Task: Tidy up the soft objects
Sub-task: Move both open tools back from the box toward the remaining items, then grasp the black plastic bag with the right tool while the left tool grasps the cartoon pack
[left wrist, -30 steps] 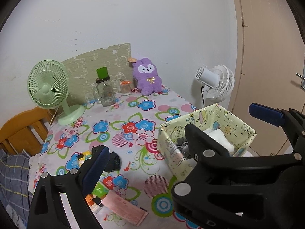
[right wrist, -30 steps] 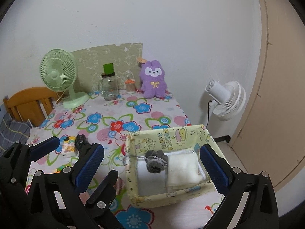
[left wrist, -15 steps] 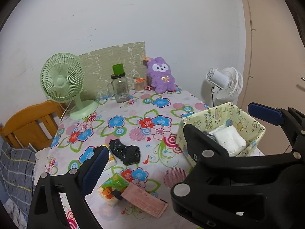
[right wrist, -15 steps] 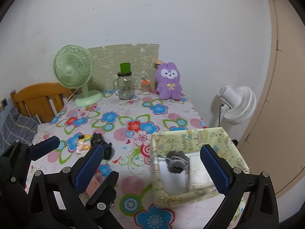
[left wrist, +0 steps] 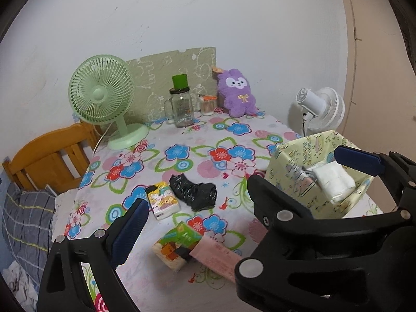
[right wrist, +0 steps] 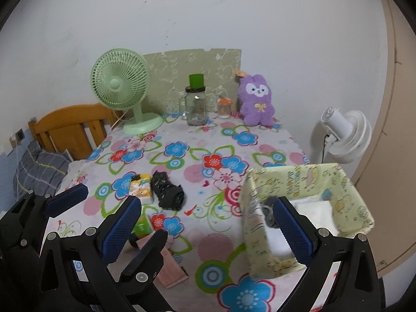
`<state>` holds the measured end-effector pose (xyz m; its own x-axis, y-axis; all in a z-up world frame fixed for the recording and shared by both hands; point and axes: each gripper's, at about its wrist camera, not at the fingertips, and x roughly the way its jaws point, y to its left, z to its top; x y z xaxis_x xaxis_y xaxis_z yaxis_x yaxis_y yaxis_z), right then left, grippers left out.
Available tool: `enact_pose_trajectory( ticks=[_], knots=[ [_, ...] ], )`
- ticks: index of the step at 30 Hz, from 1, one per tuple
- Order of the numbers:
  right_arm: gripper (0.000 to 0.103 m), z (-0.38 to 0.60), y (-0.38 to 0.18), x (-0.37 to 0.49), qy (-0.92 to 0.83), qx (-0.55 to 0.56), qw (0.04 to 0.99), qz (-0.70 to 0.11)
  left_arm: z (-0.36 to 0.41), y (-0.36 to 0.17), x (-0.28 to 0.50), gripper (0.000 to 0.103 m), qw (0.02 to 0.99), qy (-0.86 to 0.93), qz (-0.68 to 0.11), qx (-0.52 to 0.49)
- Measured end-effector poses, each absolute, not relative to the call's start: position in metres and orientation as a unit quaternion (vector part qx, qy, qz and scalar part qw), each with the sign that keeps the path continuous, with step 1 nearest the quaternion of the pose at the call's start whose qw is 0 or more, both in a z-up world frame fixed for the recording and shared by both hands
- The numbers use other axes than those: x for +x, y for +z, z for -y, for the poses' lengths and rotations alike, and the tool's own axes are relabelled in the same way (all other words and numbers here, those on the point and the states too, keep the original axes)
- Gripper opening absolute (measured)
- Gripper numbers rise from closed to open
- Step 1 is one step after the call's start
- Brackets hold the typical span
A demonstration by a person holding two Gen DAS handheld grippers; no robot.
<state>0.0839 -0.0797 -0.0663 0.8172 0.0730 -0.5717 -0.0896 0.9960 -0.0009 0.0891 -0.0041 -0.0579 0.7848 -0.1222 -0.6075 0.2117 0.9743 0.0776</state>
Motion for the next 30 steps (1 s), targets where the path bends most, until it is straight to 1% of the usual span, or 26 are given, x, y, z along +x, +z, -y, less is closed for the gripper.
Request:
enact_pose_trajectory(
  ticks=[15, 30],
  knots=[
    [0.102, 0.055, -0.096, 0.097, 0.066, -0.030, 0.942, -0.328, -0.014, -0.087, 0.093, 0.097, 0.934, -0.078, -0.342, 0.071],
    [0.102, 0.034, -0.118, 0.130, 0.074, -0.029, 0.935, -0.345, -0.037, -0.106, 0.125, 0.097, 0.930, -0.053, -0.360, 0.056]
  ],
)
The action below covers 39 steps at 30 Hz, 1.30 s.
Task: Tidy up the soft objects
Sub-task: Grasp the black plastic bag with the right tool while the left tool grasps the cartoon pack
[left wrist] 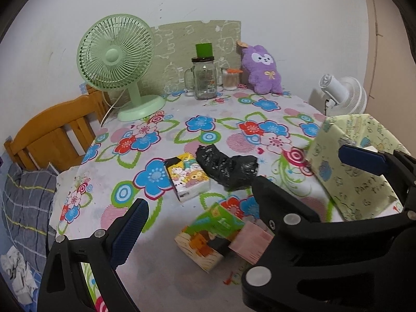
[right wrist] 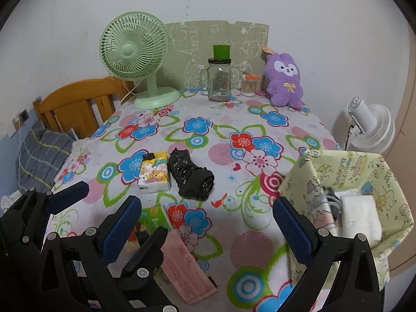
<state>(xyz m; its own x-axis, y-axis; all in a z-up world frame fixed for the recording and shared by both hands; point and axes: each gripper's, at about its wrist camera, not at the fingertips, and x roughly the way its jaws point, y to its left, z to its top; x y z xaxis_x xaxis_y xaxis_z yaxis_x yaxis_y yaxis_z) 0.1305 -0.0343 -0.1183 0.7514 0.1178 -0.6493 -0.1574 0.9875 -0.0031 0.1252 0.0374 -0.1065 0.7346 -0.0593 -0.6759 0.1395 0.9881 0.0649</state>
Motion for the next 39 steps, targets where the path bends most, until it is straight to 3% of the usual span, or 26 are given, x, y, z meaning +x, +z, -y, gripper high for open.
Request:
enact_pose_trajectory(
  ticks=[23, 29, 32, 39],
  knots=[
    [0.089, 0.015, -0.149, 0.202, 0.077, -0.016, 0.925, -0.371, -0.063, -0.136, 0.195, 0.097, 0.919, -0.007, -0.395, 0.013],
    [0.082, 0.016, -0.160, 0.216, 0.079, -0.012, 0.917, -0.391, -0.063, -0.147, 0.206, 0.097, 0.914, -0.008, -0.404, 0.007],
    [0.074, 0.017, -0.168, 0.223, 0.084, -0.001, 0.910, -0.407, -0.063, -0.155, 0.215, 0.097, 0.907, -0.015, -0.421, -0.004],
    [0.072, 0.018, -0.182, 0.236, 0.086, 0.004, 0.899, -0.429, -0.062, -0.168, 0.225, 0.097, 0.898, -0.020, -0.439, -0.007]
  ],
)
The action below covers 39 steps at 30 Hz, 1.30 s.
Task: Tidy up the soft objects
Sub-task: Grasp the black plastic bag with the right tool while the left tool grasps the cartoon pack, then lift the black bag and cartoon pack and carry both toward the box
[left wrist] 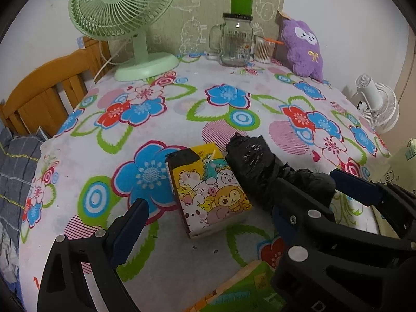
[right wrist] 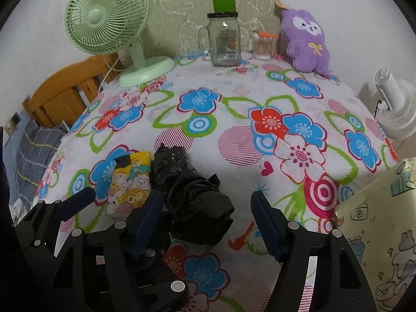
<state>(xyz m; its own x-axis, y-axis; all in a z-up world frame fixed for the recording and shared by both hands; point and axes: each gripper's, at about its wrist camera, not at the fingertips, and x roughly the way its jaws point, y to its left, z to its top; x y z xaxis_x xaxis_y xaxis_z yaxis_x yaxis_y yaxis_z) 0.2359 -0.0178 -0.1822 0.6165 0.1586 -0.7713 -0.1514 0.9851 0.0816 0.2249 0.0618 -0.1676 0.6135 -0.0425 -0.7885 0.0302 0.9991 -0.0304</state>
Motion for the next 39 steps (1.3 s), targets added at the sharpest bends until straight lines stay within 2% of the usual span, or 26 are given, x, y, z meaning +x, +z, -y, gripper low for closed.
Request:
enact_pose_trajectory(
  ticks=[3, 6, 12, 14, 15, 16, 19, 25, 29, 33, 39],
  knots=[
    [0.069, 0.019, -0.188, 0.239, 0.090, 0.009, 0.894, -0.440, -0.061, -0.173, 0.228, 0.097, 0.892, -0.024, -0.451, -0.009],
    [0.061, 0.019, -0.194, 0.242, 0.099, 0.017, 0.886, -0.452, -0.061, -0.177, 0.231, 0.096, 0.885, -0.031, -0.465, -0.008],
    [0.052, 0.018, -0.195, 0.243, 0.117, 0.027, 0.882, -0.455, -0.061, -0.177, 0.230, 0.096, 0.885, -0.035, -0.465, -0.008],
    [0.047, 0.017, -0.195, 0.242, 0.121, 0.029, 0.882, -0.455, -0.060, -0.177, 0.229, 0.096, 0.884, -0.035, -0.466, -0.007],
    [0.036, 0.016, -0.193, 0.242, 0.115, 0.024, 0.884, -0.452, -0.060, -0.177, 0.229, 0.094, 0.886, -0.025, -0.464, 0.000],
    [0.035, 0.015, -0.192, 0.241, 0.104, 0.007, 0.887, -0.449, -0.060, -0.178, 0.230, 0.093, 0.887, -0.020, -0.462, 0.003],
    [0.032, 0.017, -0.192, 0.241, 0.101, 0.007, 0.888, -0.448, -0.062, -0.177, 0.230, 0.092, 0.888, -0.014, -0.460, 0.000],
    [0.029, 0.020, -0.190, 0.239, 0.092, 0.008, 0.892, -0.443, -0.066, -0.175, 0.230, 0.075, 0.892, -0.006, -0.453, -0.003],
    [0.028, 0.022, -0.188, 0.237, 0.087, 0.006, 0.894, -0.440, -0.065, -0.174, 0.229, 0.059, 0.893, -0.010, -0.449, -0.004],
    [0.028, 0.021, -0.187, 0.237, 0.086, 0.005, 0.894, -0.439, -0.065, -0.173, 0.228, 0.053, 0.894, -0.011, -0.448, -0.003],
    [0.028, 0.020, -0.184, 0.233, 0.088, -0.001, 0.896, -0.436, -0.065, -0.169, 0.223, 0.051, 0.897, -0.008, -0.442, 0.004]
  ],
)
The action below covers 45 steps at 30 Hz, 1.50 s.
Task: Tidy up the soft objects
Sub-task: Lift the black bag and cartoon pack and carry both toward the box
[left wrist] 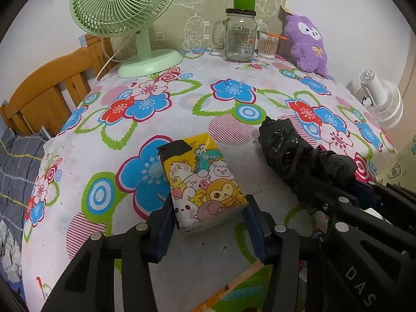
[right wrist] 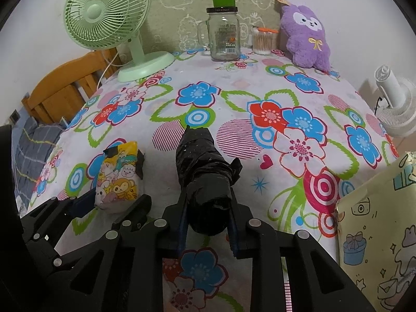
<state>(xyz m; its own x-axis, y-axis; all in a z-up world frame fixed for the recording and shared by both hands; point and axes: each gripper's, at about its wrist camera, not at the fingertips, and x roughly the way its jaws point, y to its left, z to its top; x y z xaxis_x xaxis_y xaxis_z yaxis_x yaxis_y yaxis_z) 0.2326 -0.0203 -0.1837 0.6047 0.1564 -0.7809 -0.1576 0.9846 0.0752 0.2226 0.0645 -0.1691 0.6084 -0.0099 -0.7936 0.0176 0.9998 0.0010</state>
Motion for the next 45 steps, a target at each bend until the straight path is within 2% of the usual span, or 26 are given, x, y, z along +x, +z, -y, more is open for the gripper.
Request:
enact_pose_trajectory(
  ticks=[45],
  knots=[
    [0.028, 0.038, -0.103, 0.140, 0.112, -0.016, 0.931, -0.346, -0.035, -0.086, 0.125, 0.051, 0.939, 0.011, -0.345, 0.007]
  ],
)
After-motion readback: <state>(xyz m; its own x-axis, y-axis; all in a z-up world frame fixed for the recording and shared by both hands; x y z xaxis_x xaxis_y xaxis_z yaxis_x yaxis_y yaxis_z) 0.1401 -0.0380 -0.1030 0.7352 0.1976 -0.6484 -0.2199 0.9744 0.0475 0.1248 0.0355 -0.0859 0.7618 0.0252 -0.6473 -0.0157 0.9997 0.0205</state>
